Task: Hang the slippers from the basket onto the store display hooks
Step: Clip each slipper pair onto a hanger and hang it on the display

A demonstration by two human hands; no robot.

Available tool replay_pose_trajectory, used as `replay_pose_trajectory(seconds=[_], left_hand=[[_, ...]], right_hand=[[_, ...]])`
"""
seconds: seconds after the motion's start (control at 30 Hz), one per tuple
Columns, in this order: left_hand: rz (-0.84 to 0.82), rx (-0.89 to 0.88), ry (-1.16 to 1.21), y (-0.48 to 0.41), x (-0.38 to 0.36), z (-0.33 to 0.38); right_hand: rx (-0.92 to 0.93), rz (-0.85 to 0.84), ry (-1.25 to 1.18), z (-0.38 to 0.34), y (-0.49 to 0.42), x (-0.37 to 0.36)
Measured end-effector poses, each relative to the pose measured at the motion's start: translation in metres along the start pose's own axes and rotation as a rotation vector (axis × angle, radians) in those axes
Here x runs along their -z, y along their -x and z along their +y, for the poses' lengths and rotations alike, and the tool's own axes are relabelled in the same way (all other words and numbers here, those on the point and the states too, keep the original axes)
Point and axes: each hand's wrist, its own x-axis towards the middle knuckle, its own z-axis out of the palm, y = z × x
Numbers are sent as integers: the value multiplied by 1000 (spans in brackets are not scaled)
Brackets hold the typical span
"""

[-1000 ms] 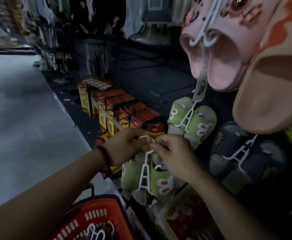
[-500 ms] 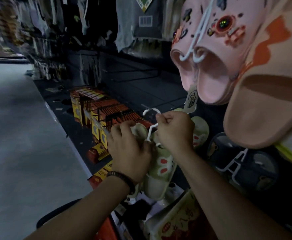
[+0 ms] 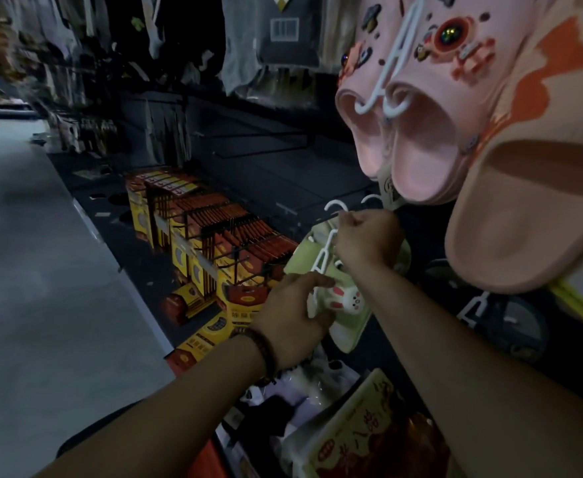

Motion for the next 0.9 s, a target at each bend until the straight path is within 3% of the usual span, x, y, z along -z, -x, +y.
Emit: replay_pose_trajectory(seconds=[0.13, 0.37, 0.53, 0.63, 0.77, 0.9], left_hand=[[-3, 12, 54, 23, -2, -28], [51, 214, 277, 85, 12, -72], [122, 290, 255, 146, 19, -103], [187, 431, 348, 190, 20, -138], [313, 632, 287, 268, -1, -189], [191, 647, 57, 295, -9, -213]], right_hand=[[-58, -32, -91, 38, -11, -14], [21, 6, -240, 26, 72, 13], [-113, -412, -276, 57, 162, 11], [-165, -653, -218, 80, 220, 0], [-301, -749, -214, 127, 290, -17], [-396, -823, -163, 164, 328, -35]])
